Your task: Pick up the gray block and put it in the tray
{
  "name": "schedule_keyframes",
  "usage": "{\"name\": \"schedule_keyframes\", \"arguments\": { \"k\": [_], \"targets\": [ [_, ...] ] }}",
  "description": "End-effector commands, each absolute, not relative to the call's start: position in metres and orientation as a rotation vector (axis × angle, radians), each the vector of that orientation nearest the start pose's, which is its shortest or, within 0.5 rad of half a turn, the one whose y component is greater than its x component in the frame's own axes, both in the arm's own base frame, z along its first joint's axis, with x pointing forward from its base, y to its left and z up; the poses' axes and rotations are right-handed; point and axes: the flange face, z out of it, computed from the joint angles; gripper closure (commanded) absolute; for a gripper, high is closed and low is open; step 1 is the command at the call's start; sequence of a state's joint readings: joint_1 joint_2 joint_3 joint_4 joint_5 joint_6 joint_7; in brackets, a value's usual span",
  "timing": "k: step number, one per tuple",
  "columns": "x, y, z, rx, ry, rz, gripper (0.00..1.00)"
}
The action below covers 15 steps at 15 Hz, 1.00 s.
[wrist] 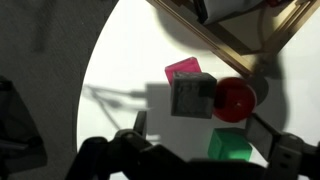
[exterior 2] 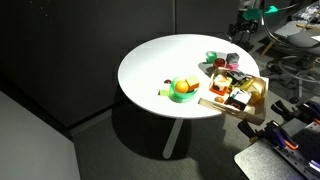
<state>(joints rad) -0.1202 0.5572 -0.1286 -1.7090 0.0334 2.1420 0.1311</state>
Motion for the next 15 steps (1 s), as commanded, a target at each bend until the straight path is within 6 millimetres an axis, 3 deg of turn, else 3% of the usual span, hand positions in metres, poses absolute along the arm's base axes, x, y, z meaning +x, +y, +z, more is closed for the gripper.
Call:
{"name": "schedule_keyframes", "arguments": {
  "k": [1, 4, 8, 15],
  "targets": [
    [0.649, -0.166, 0.242, -3.118, 0.677, 0.211, 0.0],
    [0.648, -0.173, 0.221, -3.119, 0.702, 0.263, 0.0],
    [0.65, -0.168, 0.2, -3.125, 0.677, 0.294, 0.0],
    [0.655, -0.145, 0.196, -3.178, 0.552, 0.29, 0.0]
  ]
}}
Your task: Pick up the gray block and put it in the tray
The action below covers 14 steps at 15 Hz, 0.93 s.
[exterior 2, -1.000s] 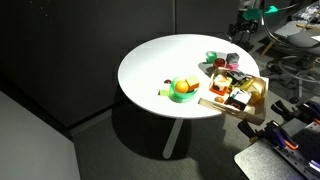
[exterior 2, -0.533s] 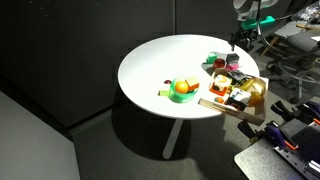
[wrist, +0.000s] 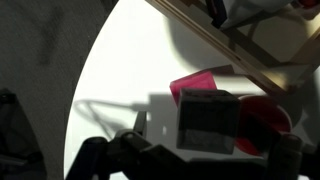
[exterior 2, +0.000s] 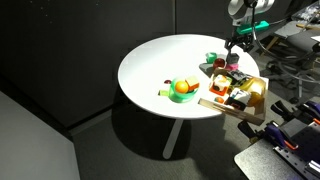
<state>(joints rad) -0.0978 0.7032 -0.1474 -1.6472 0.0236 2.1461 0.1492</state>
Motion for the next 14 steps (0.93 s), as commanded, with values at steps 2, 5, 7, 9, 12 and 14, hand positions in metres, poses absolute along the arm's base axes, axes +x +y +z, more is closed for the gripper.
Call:
{"name": "schedule_keyframes", "arguments": {
  "k": [2, 5, 7, 9, 12, 14],
  "targets": [
    [0.658, -0.14, 0.197, -3.208, 0.508, 0.286, 0.0],
    [0.66, -0.137, 0.195, -3.236, 0.476, 0.285, 0.0],
    [0.661, -0.138, 0.193, -3.248, 0.465, 0.29, 0.0],
    [0.662, -0.14, 0.189, -3.256, 0.461, 0.294, 0.0],
    [0.663, -0.141, 0.183, -3.266, 0.451, 0.304, 0.0],
    [0.666, -0.142, 0.177, -3.272, 0.446, 0.313, 0.0]
  ]
}}
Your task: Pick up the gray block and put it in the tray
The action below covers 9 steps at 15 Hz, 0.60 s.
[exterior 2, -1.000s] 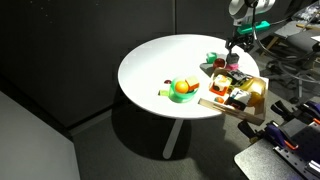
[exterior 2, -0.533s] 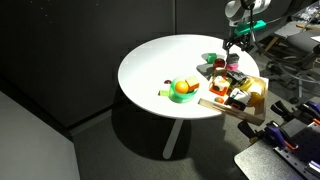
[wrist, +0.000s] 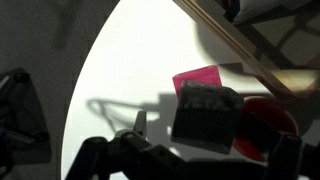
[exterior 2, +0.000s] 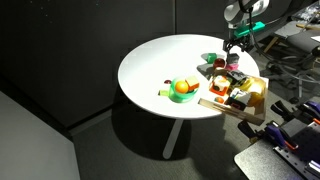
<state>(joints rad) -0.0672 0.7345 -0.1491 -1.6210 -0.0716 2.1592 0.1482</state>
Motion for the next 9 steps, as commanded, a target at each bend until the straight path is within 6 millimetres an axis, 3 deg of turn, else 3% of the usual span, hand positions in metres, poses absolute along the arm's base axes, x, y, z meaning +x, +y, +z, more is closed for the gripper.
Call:
{"name": "schedule_keyframes", "arguments": {
  "k": [1, 5, 6, 7, 9],
  "targets": [
    [0.666, -0.143, 0.173, -3.271, 0.449, 0.322, 0.0],
    [0.67, -0.147, 0.161, -3.275, 0.465, 0.339, 0.0],
    [0.67, -0.148, 0.16, -3.274, 0.471, 0.347, 0.25],
    [0.671, -0.148, 0.16, -3.273, 0.472, 0.349, 0.27],
    [0.67, -0.147, 0.164, -3.268, 0.49, 0.348, 0.44]
  ]
}}
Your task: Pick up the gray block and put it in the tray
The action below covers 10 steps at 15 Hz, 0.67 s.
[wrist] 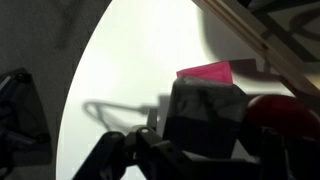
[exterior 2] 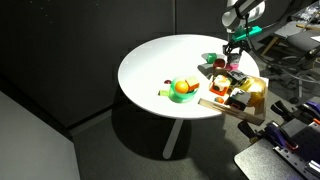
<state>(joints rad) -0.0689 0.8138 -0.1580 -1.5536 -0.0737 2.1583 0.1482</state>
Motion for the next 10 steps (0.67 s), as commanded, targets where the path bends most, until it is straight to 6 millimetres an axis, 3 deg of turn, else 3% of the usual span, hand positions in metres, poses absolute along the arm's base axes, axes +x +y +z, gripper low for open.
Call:
{"name": "schedule_keyframes", "arguments": {
  "k": [1, 3, 10],
  "targets": [
    [0.669, -0.147, 0.169, -3.264, 0.496, 0.35, 0.51],
    [0.667, -0.146, 0.181, -3.261, 0.5, 0.339, 0.66],
    [0.648, -0.145, 0.226, -3.264, 0.486, 0.348, 0.69]
  ]
}}
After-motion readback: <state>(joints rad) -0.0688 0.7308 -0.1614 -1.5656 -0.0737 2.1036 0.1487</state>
